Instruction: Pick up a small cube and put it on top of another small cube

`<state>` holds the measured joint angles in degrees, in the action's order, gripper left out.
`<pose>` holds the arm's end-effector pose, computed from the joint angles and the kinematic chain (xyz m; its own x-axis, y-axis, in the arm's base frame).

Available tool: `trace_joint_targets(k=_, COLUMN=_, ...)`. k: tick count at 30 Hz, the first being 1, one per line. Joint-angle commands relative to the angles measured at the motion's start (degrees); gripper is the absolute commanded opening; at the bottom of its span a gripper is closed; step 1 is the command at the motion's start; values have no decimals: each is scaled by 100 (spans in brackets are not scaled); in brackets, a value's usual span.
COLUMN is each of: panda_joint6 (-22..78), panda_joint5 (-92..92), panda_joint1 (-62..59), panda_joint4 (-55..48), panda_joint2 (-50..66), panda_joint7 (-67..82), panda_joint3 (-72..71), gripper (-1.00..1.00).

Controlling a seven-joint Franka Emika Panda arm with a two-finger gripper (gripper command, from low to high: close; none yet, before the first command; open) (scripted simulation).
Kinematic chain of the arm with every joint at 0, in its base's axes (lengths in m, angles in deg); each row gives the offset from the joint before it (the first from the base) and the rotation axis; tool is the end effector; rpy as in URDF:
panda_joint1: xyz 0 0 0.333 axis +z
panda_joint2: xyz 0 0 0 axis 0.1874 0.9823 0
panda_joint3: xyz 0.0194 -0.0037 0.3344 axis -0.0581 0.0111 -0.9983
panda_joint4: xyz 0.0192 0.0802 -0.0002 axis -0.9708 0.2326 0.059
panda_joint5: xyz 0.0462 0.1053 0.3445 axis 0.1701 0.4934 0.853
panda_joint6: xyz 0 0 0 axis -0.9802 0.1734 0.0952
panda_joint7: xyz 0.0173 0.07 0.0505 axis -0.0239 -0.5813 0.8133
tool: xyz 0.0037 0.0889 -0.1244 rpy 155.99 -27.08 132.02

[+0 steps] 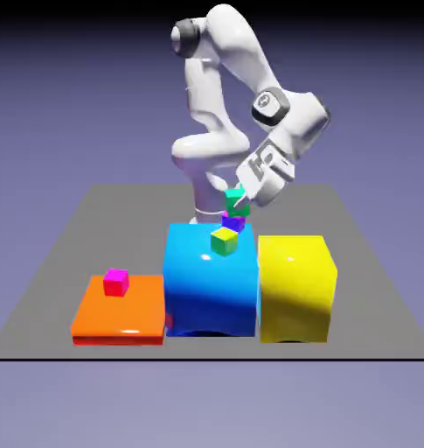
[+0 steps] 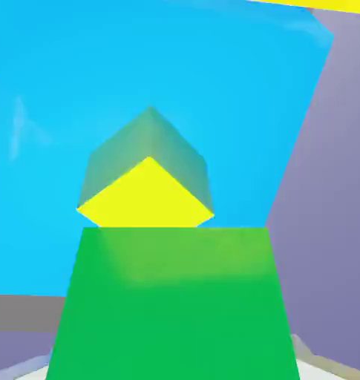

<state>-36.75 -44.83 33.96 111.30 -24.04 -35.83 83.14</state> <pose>0.3525 0.0876 0.4148 0.6026 0.6335 -0.4853 0.7886 -0.3795 0.4838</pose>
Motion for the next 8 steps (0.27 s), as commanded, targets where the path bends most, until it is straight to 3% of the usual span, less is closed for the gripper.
trace_joint_targets(k=1, panda_joint6=-254, panda_joint5=-155, panda_joint1=-75, panda_joint4=153, panda_joint2=89, panda_joint7=-96, panda_joint3=86, gripper=-100)
trace_joint_targets(k=4, panda_joint6=-915, panda_joint5=-543, panda_joint1=-274, panda_joint4=557, panda_joint2=325, panda_joint7=-346, panda_joint3=315, gripper=-100)
trace_joint_targets(k=5, panda_joint6=-915, panda_joint5=-543, panda_joint1=-274, panda_joint4=557, panda_joint2=325, panda_joint7=-347, panda_joint3=315, gripper=100)
trace_joint_targets(k=8, panda_joint6=-418, panda_joint5=-250, panda_joint1=-124, panda_joint4=252, panda_joint2=147, panda_joint7=-158, panda_joint3=143, gripper=100)
